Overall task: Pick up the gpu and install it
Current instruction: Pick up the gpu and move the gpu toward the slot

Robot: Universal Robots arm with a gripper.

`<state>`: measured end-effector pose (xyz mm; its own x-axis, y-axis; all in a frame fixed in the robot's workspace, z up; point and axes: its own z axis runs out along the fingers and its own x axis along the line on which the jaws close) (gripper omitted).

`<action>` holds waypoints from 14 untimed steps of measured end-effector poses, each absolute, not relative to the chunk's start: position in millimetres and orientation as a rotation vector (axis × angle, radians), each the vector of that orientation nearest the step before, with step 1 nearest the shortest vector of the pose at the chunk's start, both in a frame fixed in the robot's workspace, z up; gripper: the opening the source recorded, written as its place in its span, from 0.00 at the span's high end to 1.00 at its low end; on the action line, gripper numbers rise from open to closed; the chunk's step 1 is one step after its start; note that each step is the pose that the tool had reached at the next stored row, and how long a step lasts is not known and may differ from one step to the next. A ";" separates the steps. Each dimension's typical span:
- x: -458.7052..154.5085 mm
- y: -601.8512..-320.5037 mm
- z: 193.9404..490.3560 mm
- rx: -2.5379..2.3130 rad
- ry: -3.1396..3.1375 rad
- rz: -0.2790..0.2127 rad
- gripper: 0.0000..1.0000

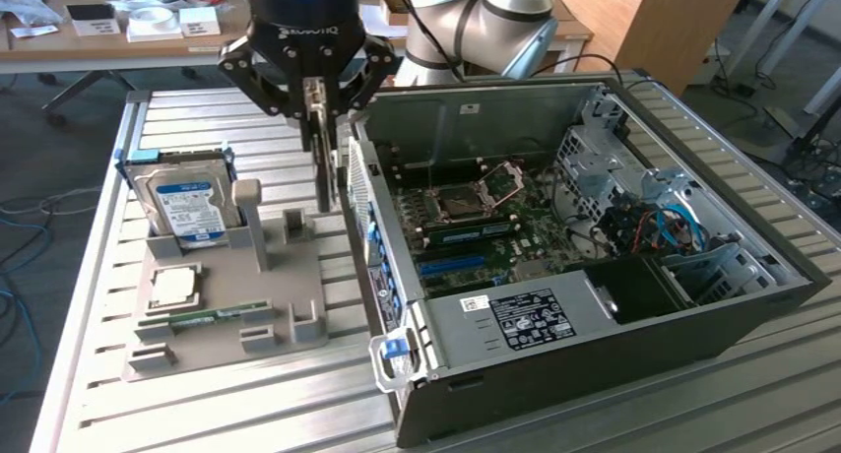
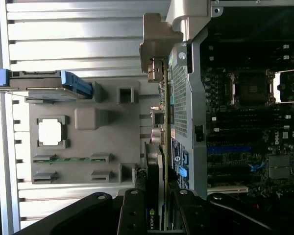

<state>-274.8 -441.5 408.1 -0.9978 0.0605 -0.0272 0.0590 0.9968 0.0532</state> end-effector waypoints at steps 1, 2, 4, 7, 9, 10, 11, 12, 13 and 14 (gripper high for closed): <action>-273.2 -441.3 408.4 0.093 3.110 0.082 0.73; -271.6 -441.0 408.9 0.093 3.110 0.083 0.73; -268.6 -440.6 409.7 0.093 3.110 0.084 0.73; -263.7 -440.3 410.9 0.093 3.110 0.087 0.73; -260.2 -440.1 411.7 0.093 3.110 0.090 0.73; -258.5 -440.0 412.1 0.093 3.110 0.091 0.73; -256.5 -439.9 412.4 0.093 3.110 0.093 0.73; -254.6 -439.8 412.7 0.093 3.110 0.095 0.73; -252.6 -439.7 412.9 0.093 3.110 0.097 0.73; -250.5 -439.6 413.2 0.093 3.110 0.098 0.73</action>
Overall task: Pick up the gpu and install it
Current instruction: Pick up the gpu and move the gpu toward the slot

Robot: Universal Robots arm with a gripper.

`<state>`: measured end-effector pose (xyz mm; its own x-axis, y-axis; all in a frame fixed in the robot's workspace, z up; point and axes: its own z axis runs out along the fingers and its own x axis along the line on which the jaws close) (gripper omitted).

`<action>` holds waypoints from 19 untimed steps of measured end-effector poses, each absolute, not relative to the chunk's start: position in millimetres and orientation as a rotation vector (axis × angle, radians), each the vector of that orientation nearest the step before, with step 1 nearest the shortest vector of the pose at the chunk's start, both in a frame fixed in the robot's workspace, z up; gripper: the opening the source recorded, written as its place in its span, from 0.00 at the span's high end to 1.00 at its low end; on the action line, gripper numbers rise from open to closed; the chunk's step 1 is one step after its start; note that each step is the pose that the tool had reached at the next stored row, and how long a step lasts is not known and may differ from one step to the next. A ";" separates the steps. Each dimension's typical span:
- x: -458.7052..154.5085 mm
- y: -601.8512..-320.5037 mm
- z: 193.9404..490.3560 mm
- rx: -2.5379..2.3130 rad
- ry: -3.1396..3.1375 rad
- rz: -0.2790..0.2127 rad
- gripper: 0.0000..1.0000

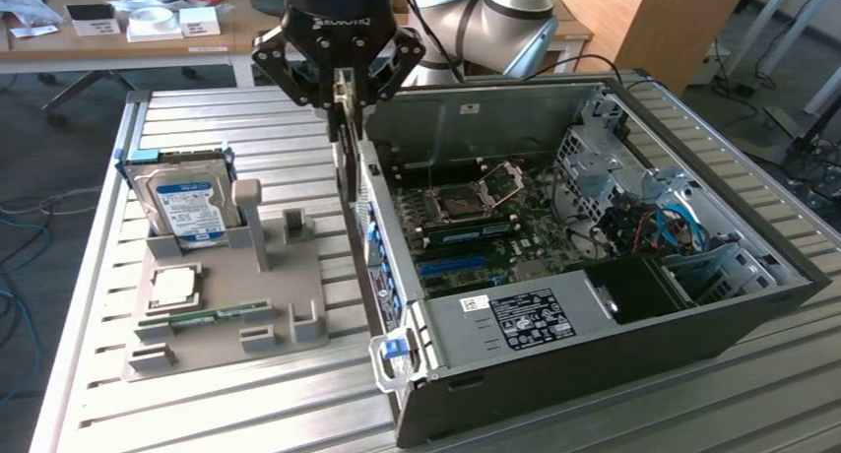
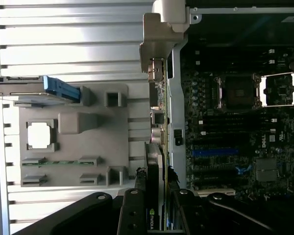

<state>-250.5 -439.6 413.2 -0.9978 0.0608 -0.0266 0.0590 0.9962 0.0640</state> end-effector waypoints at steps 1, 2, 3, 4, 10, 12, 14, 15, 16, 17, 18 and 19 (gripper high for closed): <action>-248.4 -439.6 413.3 0.093 3.110 0.100 0.73; -246.3 -439.5 413.4 0.093 3.110 0.102 0.73; -244.0 -439.4 413.4 0.093 3.110 0.104 0.73; -241.7 -439.4 413.4 0.093 3.110 0.107 0.73; -226.5 -438.8 413.4 0.094 3.110 0.121 0.73; -220.5 -438.6 413.4 0.094 3.110 0.125 0.73; -214.3 -438.4 413.5 0.094 3.110 0.126 0.73; -211.2 -438.2 413.5 0.094 3.110 0.126 0.73; -207.9 -438.0 413.5 0.094 3.110 0.126 0.73; -204.2 -437.9 413.5 0.094 3.110 0.126 0.73; -200.6 -437.7 413.5 0.094 3.110 0.126 0.73; -197.3 -437.5 413.4 0.094 3.110 0.126 0.73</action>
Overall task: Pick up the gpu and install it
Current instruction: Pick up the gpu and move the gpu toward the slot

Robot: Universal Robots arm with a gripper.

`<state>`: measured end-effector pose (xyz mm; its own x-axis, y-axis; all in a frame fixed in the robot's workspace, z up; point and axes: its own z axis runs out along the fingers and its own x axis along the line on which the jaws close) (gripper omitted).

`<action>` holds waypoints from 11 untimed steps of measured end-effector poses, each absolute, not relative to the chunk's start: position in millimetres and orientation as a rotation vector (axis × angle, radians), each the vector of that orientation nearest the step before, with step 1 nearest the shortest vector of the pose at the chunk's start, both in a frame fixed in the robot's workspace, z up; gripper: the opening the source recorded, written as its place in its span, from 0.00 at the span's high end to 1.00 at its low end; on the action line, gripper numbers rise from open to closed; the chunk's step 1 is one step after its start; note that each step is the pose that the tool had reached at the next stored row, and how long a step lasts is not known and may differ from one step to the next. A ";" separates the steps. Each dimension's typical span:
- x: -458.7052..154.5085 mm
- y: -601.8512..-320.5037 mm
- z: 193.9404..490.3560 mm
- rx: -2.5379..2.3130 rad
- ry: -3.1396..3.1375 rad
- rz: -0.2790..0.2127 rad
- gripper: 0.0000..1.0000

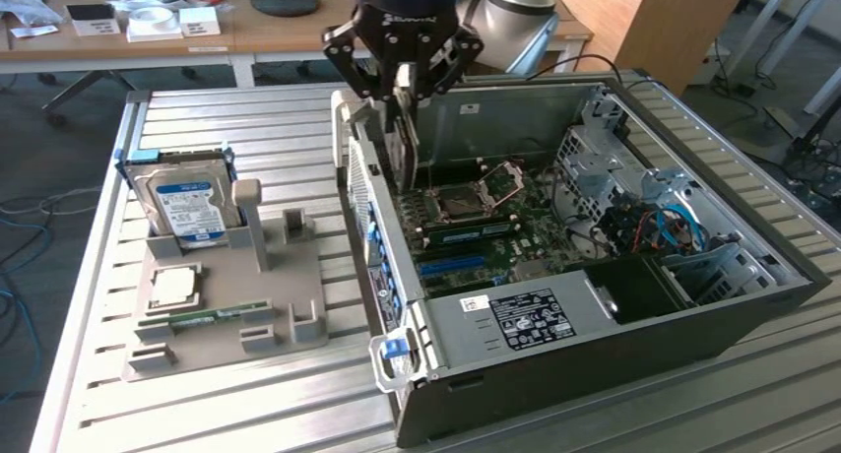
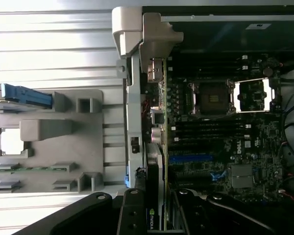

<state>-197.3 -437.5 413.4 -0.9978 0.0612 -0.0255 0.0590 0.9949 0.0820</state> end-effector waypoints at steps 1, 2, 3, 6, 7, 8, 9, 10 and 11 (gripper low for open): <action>-194.0 -437.3 413.5 0.094 3.110 0.126 0.73; -190.9 -437.1 413.5 0.094 3.110 0.126 0.73; -187.5 -437.0 413.5 0.094 3.110 0.126 0.73; -177.7 -436.3 413.5 0.094 3.110 0.126 0.73; -174.6 -436.2 413.5 0.094 3.110 0.126 0.73; -171.0 -436.0 413.5 0.094 3.110 0.126 0.73; -167.7 -435.9 413.4 0.094 3.110 0.126 0.73; -164.4 -435.9 413.4 0.094 3.110 0.126 0.73; -161.2 -435.8 413.5 0.094 3.110 0.126 0.73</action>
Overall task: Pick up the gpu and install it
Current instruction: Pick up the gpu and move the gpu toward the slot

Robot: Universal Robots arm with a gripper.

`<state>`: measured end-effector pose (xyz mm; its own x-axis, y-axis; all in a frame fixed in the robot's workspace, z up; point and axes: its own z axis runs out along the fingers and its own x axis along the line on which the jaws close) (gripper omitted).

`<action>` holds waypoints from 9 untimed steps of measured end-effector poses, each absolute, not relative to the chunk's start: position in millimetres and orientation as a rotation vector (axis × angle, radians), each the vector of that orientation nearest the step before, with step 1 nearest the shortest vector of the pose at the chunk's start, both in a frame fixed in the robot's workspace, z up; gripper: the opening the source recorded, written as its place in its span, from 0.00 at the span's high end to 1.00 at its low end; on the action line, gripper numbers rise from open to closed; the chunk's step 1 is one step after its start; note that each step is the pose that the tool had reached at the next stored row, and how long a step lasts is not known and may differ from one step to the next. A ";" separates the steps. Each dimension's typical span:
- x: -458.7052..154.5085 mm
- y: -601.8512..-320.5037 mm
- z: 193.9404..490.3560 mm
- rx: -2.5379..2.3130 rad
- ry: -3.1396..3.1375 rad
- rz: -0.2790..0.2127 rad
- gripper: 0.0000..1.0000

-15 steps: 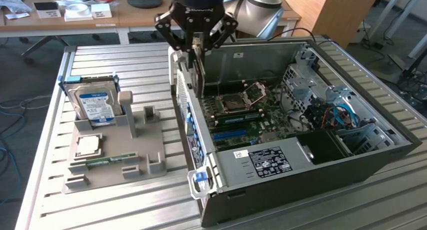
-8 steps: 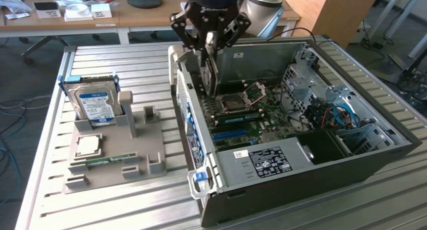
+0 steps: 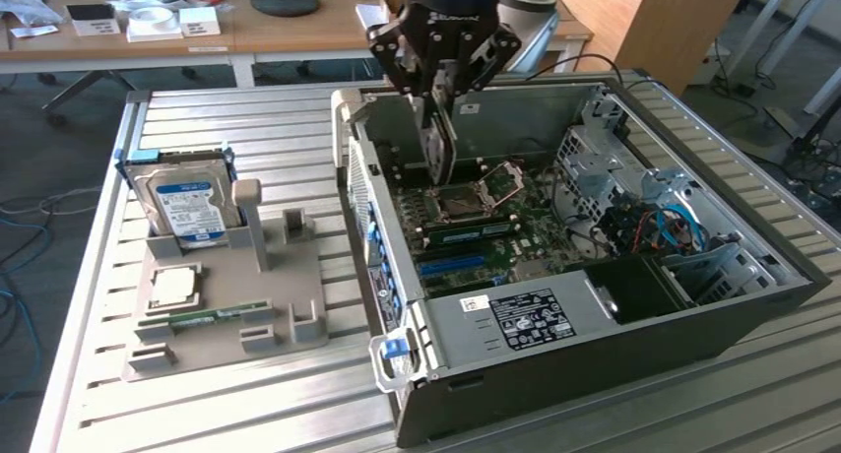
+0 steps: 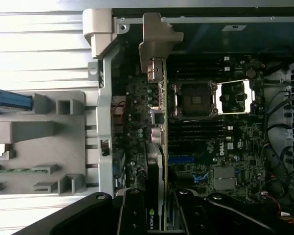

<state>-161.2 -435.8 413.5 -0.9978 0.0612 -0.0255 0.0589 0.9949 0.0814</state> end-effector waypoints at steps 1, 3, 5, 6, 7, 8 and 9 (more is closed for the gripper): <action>-158.1 -435.7 413.5 0.094 3.110 0.125 0.73; -151.8 -435.7 413.5 0.094 3.110 0.125 0.73; -145.7 -435.7 413.5 0.094 3.110 0.124 0.73; -142.8 -435.7 413.5 0.094 3.110 0.123 0.73; -140.0 -435.7 413.5 0.094 3.110 0.122 0.73; -137.2 -435.7 413.5 0.094 3.111 0.122 0.73; -134.4 -435.7 413.4 0.094 3.111 0.121 0.73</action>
